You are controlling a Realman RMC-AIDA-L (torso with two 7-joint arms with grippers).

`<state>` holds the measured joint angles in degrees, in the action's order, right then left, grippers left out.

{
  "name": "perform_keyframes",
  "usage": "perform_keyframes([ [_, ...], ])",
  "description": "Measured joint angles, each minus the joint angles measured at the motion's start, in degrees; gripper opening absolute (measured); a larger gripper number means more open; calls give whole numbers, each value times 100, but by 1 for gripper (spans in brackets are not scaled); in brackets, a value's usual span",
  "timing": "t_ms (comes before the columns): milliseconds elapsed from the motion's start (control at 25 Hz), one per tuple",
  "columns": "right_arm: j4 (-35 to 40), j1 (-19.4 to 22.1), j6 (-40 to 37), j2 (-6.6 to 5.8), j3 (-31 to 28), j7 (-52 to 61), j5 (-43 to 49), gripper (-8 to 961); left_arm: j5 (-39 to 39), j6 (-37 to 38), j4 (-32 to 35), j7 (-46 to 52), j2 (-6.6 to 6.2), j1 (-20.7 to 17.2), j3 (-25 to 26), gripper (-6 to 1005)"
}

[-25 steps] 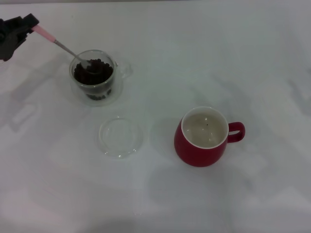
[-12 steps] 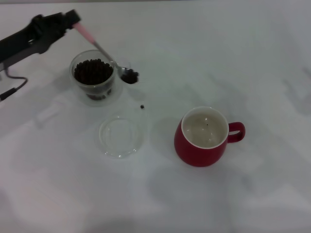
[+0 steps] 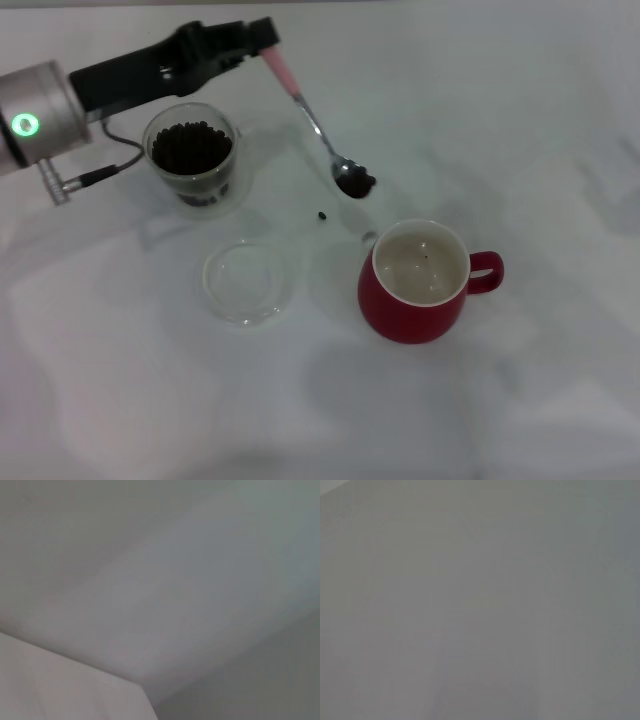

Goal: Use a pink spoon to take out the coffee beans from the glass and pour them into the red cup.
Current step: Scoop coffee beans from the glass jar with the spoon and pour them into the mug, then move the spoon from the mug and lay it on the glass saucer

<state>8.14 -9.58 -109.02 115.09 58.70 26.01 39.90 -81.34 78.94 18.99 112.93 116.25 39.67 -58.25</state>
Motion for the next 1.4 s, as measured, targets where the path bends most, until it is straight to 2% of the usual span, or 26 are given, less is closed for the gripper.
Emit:
perform_keyframes([
  [240, -56, 1, 0, 3, 53, 0, 0, 657, -402, -29, 19, -16, 98, 338, -35, 131],
  [520, -60, -11, 59, 5, 57, -3, 0, 657, -1196, -121, 340, -121, 252, 744, -91, 132],
  [840, -57, -83, 300, 13, 53, -8, -3, 657, -1257, -473, 720, -391, 260, 1062, -842, 132],
  [1000, -51, -112, 362, 13, 51, -9, -24, 656, -1258, -538, 1264, -378, 270, 1083, -1221, 131],
  [1200, -57, -156, 404, 13, 31, -9, -35, 656, -1243, -529, 1648, -340, 265, 1010, -1295, 131],
  [1400, -42, -159, 432, 13, 7, -7, -52, 656, -1174, -331, 2070, -248, 230, 601, -1128, 131],
])
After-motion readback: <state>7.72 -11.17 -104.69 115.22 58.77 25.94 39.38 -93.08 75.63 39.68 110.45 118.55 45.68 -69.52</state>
